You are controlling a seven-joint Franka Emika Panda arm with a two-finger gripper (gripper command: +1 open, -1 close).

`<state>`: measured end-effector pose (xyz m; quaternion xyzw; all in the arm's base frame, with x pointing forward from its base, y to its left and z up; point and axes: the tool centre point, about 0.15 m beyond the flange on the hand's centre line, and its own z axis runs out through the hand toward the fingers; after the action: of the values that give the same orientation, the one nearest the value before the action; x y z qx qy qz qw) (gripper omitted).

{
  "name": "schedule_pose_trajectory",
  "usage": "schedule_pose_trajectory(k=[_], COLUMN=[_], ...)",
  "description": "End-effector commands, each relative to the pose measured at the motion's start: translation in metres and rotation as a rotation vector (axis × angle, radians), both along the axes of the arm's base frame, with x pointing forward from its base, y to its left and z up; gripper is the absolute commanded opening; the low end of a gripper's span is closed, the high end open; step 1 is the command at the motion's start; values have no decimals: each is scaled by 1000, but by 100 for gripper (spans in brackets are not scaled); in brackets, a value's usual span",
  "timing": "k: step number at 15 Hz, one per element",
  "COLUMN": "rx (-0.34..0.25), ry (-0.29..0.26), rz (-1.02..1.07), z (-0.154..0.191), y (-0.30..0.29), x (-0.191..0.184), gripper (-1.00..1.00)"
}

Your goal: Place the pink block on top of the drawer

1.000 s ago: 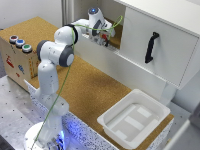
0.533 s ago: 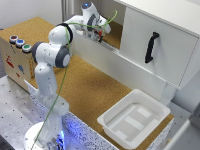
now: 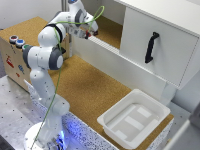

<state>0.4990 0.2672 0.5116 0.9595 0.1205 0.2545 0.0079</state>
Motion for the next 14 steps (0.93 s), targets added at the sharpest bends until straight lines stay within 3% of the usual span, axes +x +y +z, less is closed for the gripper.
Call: schedule_pose_trajectory(k=[1, 3, 7, 11, 14], rx=[91, 96, 52, 56, 64], ry=[-20, 41, 120, 156, 137], rz=[318, 470, 746, 1002, 1085], z=[-7, -17, -40, -49, -55], y=[58, 88, 132, 156, 170], x=[-43, -55, -74, -73, -65], gripper=[-100, -100, -100, -100, -100])
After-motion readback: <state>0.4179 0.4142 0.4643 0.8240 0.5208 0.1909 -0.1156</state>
